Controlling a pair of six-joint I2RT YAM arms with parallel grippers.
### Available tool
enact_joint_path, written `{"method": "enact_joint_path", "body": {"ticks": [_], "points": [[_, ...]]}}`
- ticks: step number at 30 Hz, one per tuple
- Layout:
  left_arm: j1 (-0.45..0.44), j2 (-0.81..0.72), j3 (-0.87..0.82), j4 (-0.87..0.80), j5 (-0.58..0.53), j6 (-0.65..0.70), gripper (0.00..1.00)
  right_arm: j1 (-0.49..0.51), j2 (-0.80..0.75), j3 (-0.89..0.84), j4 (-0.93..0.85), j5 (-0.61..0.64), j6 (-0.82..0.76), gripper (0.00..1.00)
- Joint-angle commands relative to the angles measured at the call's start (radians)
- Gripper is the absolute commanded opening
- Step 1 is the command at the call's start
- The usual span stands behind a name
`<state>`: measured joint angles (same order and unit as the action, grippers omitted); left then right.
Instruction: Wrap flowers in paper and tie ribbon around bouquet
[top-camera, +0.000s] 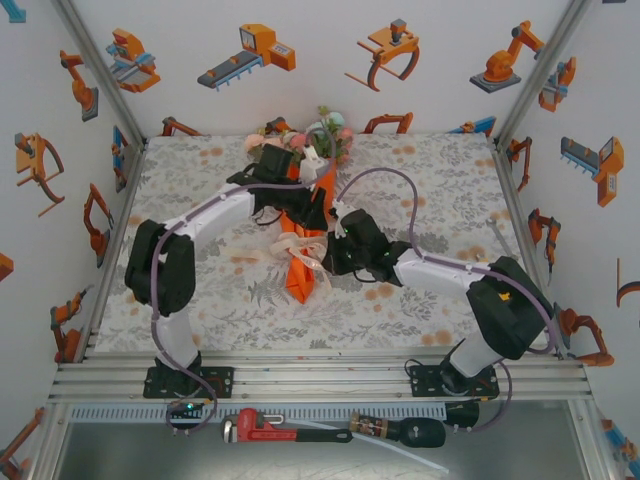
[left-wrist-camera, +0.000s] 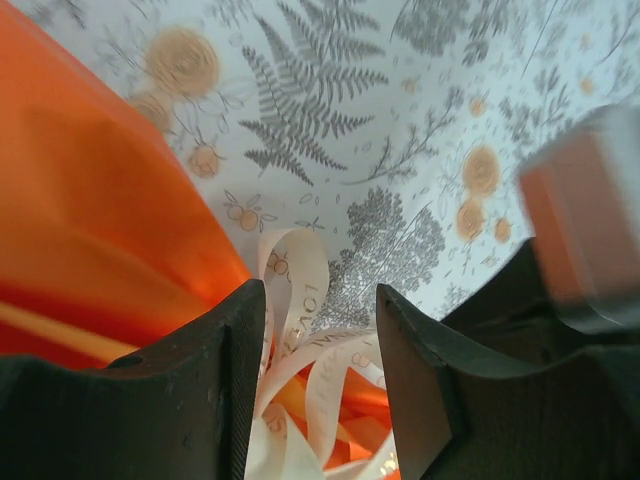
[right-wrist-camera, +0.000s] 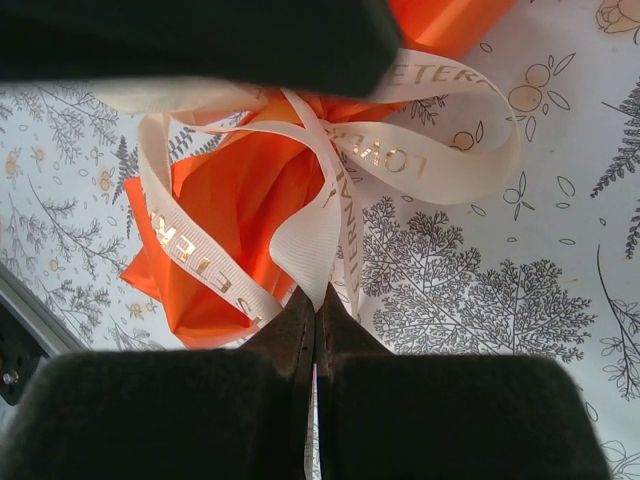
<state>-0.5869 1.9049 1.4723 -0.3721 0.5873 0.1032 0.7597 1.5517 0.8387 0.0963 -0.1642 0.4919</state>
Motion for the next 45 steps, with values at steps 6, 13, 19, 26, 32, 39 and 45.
{"method": "enact_joint_path", "body": {"ticks": [6, 13, 19, 26, 32, 39, 45], "points": [[-0.016, 0.034, 0.007, -0.071, -0.170, 0.121, 0.54, 0.000, -0.023, 0.003, 0.049, -0.009, -0.018, 0.00], [-0.017, 0.071, 0.023, -0.157, -0.111, 0.167, 0.50, 0.000, -0.028, 0.007, 0.040, 0.000, -0.018, 0.00], [-0.017, 0.092, 0.022, -0.178, -0.101, 0.167, 0.37, 0.000, -0.029, 0.009, 0.039, 0.003, -0.015, 0.00], [-0.016, 0.035, -0.006, -0.089, -0.062, 0.073, 0.13, 0.000, -0.045, 0.021, 0.036, 0.041, -0.009, 0.06], [-0.017, -0.064, -0.120, 0.057, -0.037, -0.013, 0.13, 0.000, -0.046, 0.058, 0.015, 0.131, 0.003, 0.28], [-0.016, -0.077, -0.132, 0.044, -0.060, -0.007, 0.13, 0.000, -0.070, 0.042, -0.030, 0.122, -0.015, 0.24], [-0.016, -0.076, -0.130, 0.058, -0.060, -0.022, 0.13, -0.002, -0.102, 0.016, -0.032, 0.139, -0.023, 0.00]]}}
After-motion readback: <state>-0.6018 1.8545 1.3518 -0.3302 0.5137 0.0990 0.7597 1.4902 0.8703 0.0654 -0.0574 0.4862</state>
